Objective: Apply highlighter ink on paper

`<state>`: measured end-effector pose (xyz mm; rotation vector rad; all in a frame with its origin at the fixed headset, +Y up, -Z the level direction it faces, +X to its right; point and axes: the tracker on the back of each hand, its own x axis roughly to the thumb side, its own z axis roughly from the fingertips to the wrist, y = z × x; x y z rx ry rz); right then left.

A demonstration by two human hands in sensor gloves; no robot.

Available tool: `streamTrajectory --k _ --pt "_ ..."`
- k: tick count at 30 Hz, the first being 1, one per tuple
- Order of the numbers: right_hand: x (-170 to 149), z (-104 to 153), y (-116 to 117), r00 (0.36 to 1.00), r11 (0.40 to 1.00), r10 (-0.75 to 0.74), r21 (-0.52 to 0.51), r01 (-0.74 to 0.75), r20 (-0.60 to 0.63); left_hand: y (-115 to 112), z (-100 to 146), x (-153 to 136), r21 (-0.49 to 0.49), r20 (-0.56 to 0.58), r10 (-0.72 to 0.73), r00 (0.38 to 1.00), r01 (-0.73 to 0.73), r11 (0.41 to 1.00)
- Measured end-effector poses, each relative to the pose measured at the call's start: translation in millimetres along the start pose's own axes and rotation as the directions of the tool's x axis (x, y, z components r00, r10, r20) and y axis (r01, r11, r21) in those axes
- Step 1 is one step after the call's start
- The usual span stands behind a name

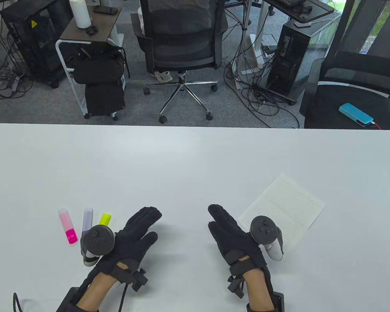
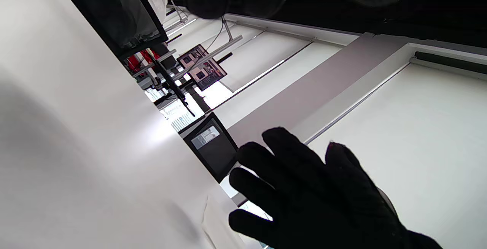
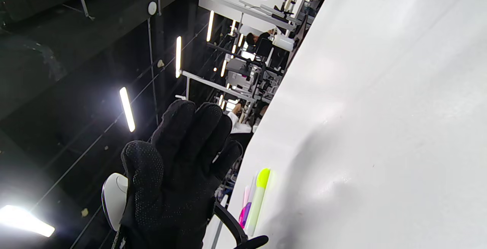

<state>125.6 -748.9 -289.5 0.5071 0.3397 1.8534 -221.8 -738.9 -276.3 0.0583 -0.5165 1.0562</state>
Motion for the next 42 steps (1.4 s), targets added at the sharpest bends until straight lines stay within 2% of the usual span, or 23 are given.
streamTrajectory --k 12,19,23,25,27,29,30,32,34,35,36,38,41,42 --pt "0.7 2.0 -2.6 1.0 1.0 -0.002 -0.018 0.002 0.018 1.3 -2.3 -8.7 0.023 -0.02 -0.003 1.0 0.003 1.0" --pt "10.7 1.8 1.2 0.994 0.999 0.038 -0.042 -0.033 0.106 6.6 -1.6 -12.8 0.063 -0.026 0.003 1.0 -0.001 0.998" --pt "13.2 3.9 0.5 0.992 0.997 0.056 -0.058 -0.05 0.11 8.1 -0.8 -13.5 0.07 -0.028 0.01 1.0 -0.008 0.997" --pt "13.1 7.0 -4.9 0.992 0.99 0.086 -0.119 -0.076 0.087 8.0 -0.9 -13.1 0.07 -0.028 0.014 0.999 -0.012 0.997" --pt "12.2 14.1 -15.1 0.988 0.962 0.155 -0.225 -0.151 0.0 7.7 -0.8 -12.8 0.07 -0.028 0.008 1.0 -0.006 0.998" --pt "10.3 25.6 -30.3 0.965 0.9 0.221 -0.353 -0.257 -0.139 7.7 -0.7 -12.4 0.07 -0.026 0.003 1.0 -0.001 0.998" --pt "7.7 33.9 -40.4 0.942 0.845 0.233 -0.429 -0.319 -0.242 7.6 -0.5 -12.8 0.071 -0.024 0.004 1.0 -0.003 0.997" --pt "-1.3 51.0 -60.6 0.871 0.742 0.181 -0.517 -0.426 -0.456 7.5 -0.3 -12.7 0.073 -0.022 0.009 1.0 -0.007 0.997" --pt "-12.1 61.7 -77.2 0.811 0.687 0.107 -0.547 -0.478 -0.575 7.9 -0.4 -11.7 0.072 -0.018 0.002 1.0 -0.001 0.997" --pt "-22.2 67.8 -87.8 0.762 0.671 0.031 -0.552 -0.496 -0.647 8.1 -0.4 -11.7 0.073 -0.017 -0.001 1.0 0.002 0.997" --pt "-26.0 69.4 -90.9 0.743 0.672 0.005 -0.548 -0.498 -0.669 8.2 -0.4 -12.0 0.073 -0.017 -0.001 1.0 0.002 0.997" --pt "-40.9 72.0 -100.5 0.627 0.701 -0.083 -0.493 -0.515 -0.774 8.5 -0.6 -12.1 0.077 -0.018 0.002 1.0 -0.001 0.997" --pt "-60.9 67.9 -109.5 0.446 0.753 -0.119 -0.373 -0.541 -0.887 10.2 -1.2 -13.6 0.079 -0.025 0.009 1.0 -0.007 0.997" --pt "-63.8 66.7 -110.2 0.42 0.758 -0.114 -0.353 -0.549 -0.9 10.9 -1.2 -13.8 0.081 -0.026 0.009 1.0 -0.007 0.997"
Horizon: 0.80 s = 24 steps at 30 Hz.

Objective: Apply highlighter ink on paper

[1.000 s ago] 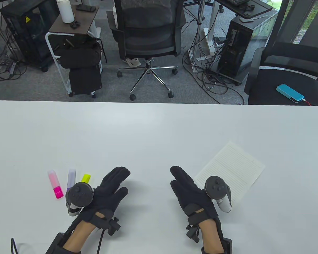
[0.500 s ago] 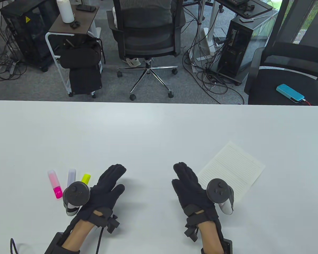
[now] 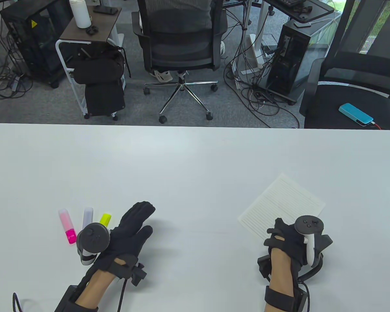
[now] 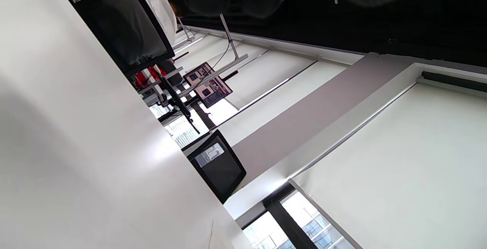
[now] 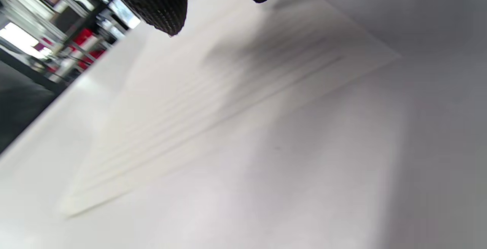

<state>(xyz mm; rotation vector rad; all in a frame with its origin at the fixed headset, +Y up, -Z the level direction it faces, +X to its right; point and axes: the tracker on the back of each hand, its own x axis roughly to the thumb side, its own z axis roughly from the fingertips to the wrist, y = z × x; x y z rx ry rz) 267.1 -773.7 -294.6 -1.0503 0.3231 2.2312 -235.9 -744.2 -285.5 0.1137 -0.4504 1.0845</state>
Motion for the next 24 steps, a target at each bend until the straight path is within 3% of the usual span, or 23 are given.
streamTrajectory --k 6,16,22,24 --pt "8.3 -1.9 6.4 0.992 0.981 0.124 -0.149 -0.126 -0.02 3.3 1.2 0.4 0.018 -0.002 0.021 1.0 -0.021 1.0" --pt "23.6 2.1 10.5 0.976 0.963 0.214 -0.176 -0.206 0.027 4.1 2.5 4.3 0.011 0.012 -0.012 1.0 0.012 1.0" --pt "42.5 34.7 13.8 0.947 0.988 0.11 -0.134 -0.073 0.3 11.1 3.7 4.9 0.038 0.007 -0.022 1.0 0.021 0.999" --pt "56.9 53.8 19.7 0.894 0.994 0.093 -0.099 -0.054 0.438 15.5 3.8 4.4 0.056 0.002 -0.027 1.0 0.027 0.998"
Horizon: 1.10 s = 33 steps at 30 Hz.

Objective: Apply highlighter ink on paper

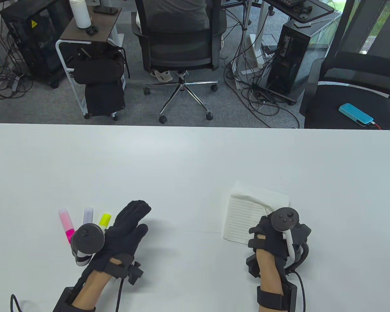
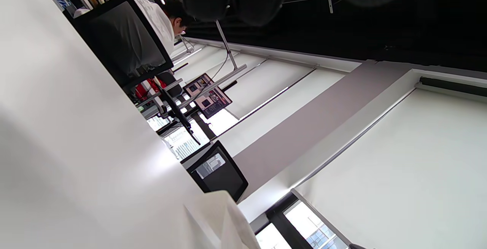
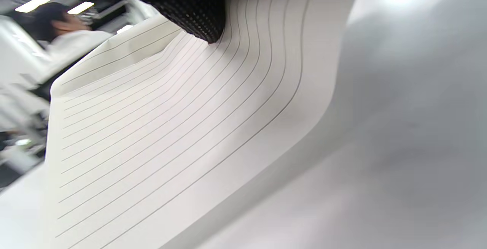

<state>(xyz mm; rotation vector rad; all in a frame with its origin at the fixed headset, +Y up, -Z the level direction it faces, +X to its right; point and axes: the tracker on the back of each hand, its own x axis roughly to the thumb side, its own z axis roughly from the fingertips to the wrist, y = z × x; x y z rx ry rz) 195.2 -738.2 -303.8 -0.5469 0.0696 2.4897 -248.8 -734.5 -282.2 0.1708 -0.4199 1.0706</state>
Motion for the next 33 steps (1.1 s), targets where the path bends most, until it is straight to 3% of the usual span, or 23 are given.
streamTrajectory --k 7,10,14,18,22,30,33 --pt "47.3 31.8 32.4 0.964 0.986 -0.085 0.162 0.044 0.254 10.6 0.7 -1.9 0.047 -0.014 0.0 1.0 0.001 0.999" --pt "61.7 38.7 46.9 0.956 0.988 0.008 0.147 -0.054 0.294 12.3 0.6 -2.1 0.051 -0.021 -0.012 1.0 0.013 0.999" --pt "73.3 39.4 71.7 0.959 0.972 0.071 0.198 -0.129 0.276 13.5 0.7 -1.0 0.056 -0.036 -0.034 0.999 0.036 0.998" --pt "83.1 47.5 90.9 0.945 0.948 0.21 0.185 -0.259 0.249 15.5 0.8 -0.5 0.058 -0.053 -0.059 0.997 0.062 0.996" --pt "84.2 45.7 108.8 0.918 0.882 0.323 0.28 -0.38 0.23 18.9 0.4 -1.0 0.062 -0.067 -0.082 0.994 0.086 0.994" --pt "81.1 42.9 108.7 0.924 0.88 0.3 0.306 -0.364 0.237 41.6 3.3 -5.0 0.129 -0.115 -0.093 0.989 0.107 0.986" --pt "81.4 43.5 109.3 0.922 0.883 0.298 0.295 -0.365 0.248 54.9 6.6 -6.9 0.154 -0.191 -0.174 0.966 0.204 0.967"
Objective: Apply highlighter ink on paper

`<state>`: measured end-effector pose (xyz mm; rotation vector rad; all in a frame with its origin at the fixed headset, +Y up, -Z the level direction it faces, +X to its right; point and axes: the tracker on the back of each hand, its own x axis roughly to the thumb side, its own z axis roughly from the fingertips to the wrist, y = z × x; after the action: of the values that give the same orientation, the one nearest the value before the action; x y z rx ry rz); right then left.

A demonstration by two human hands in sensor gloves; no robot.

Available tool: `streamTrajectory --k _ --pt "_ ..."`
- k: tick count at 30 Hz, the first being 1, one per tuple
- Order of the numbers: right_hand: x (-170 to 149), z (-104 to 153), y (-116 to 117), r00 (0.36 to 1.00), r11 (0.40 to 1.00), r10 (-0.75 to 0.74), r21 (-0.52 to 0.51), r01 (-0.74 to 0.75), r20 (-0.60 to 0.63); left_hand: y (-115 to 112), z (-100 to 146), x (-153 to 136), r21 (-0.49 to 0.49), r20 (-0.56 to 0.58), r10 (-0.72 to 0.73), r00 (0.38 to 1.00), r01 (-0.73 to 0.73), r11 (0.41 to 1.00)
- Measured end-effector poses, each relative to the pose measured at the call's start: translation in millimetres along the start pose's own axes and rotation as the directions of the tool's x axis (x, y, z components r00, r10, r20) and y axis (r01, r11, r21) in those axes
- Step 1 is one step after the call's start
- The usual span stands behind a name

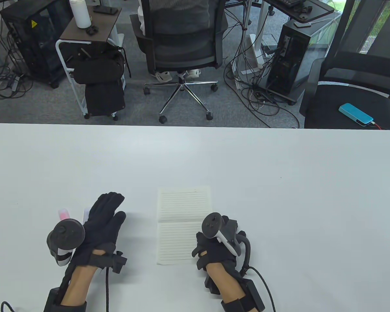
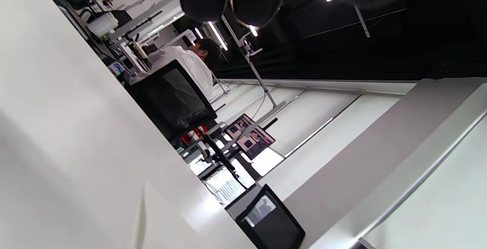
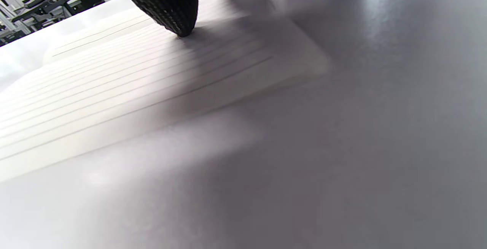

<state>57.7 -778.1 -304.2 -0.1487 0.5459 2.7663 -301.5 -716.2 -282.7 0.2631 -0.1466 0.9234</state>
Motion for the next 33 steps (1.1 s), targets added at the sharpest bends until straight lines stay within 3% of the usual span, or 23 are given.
streamTrajectory --k 2,4,6,10,15,22,29,31,33 --pt "-0.8 0.6 -1.0 1.0 1.0 -0.006 0.002 0.006 0.005 9.6 1.4 -1.2 0.036 -0.07 -0.14 0.988 0.143 0.989" --pt "-3.0 5.2 -5.6 1.0 0.999 -0.022 -0.037 0.023 0.009 16.7 1.8 -3.7 -0.004 -0.17 -0.295 0.94 0.298 0.954" --pt "-6.0 13.5 -17.1 0.998 0.992 -0.045 -0.119 0.05 0.045 19.6 2.0 -10.2 -0.085 -0.288 -0.418 0.862 0.412 0.907" --pt "-13.8 28.0 -33.9 0.979 0.963 -0.155 -0.201 0.18 0.134 9.1 2.3 -18.5 -0.282 -0.453 -0.562 0.692 0.487 0.827" --pt "-19.8 37.0 -40.8 0.95 0.936 -0.236 -0.214 0.278 0.202 -11.9 -2.0 -24.5 -0.418 -0.466 -0.711 0.526 0.578 0.701" --pt "-17.1 36.3 -36.6 0.945 0.941 -0.243 -0.182 0.284 0.216 -29.8 -15.7 -35.0 -0.505 -0.415 -0.788 0.454 0.606 0.615" --pt "-17.3 36.6 -37.4 0.943 0.94 -0.25 -0.179 0.29 0.218 -40.8 -18.4 -23.5 -0.55 -0.312 -0.864 0.396 0.666 0.504" --pt "-16.5 36.8 -36.9 0.942 0.941 -0.251 -0.174 0.291 0.222 -40.2 -19.1 -27.7 -0.549 -0.321 -0.823 0.469 0.616 0.565" --pt "-15.5 36.7 -36.0 0.942 0.943 -0.248 -0.167 0.288 0.226 -40.5 -18.6 -29.1 -0.571 -0.316 -0.818 0.481 0.592 0.569"
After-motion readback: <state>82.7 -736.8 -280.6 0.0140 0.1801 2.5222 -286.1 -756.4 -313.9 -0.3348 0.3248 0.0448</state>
